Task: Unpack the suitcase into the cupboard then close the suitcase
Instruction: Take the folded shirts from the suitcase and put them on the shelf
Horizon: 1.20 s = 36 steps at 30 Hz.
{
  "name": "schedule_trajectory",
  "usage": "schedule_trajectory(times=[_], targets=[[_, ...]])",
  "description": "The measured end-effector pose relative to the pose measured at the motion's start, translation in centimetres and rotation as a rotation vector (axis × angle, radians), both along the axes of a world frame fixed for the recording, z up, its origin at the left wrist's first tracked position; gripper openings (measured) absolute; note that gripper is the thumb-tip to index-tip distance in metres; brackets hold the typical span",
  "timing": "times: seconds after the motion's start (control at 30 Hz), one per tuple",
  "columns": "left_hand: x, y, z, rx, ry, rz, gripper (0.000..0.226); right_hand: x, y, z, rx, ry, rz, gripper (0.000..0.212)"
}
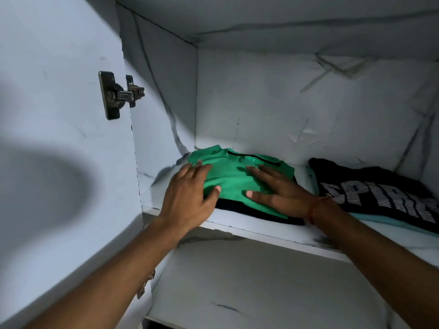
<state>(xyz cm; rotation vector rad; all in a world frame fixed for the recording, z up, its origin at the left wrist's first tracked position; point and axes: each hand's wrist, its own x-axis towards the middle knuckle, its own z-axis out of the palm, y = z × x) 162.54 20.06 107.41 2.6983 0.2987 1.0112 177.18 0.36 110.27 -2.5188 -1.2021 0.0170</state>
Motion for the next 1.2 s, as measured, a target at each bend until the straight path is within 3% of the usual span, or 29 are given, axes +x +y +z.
schedule_trajectory(times=[0.07,0.1,0.33,0.57,0.77,1.0,1.2], targets=[[0.3,1.2,-0.1,-0.134,0.116,0.081,0.076,0.2,0.4,-0.8,-0.059,-0.032,0.013,0.094],[0.5,1.3,-0.1,-0.106,0.136,0.114,0.079,0.4,0.7,-0.8,-0.065,-0.030,0.012,0.093],[1.1,1.0,0.5,0.014,0.219,0.205,0.074,2.6,4.2,-0.4,-0.085,-0.021,-0.026,0.092],[1.8,2.3,0.2,-0.137,0.321,0.154,0.068,3.7,6.6,-0.4,-0.056,-0.008,-0.047,0.084],[1.1,1.6,0.0,-0.104,0.217,0.220,0.051,2.9,6.2,-0.5,-0.066,-0.002,-0.043,0.084],[1.1,1.7,0.1,-0.144,0.145,0.299,0.051,0.9,6.7,-0.3,-0.029,0.017,-0.100,0.080],[-0.7,0.8,0.3,-0.108,0.000,0.239,0.039,-2.6,3.4,-0.6,0.359,-0.033,-0.082,0.050]])
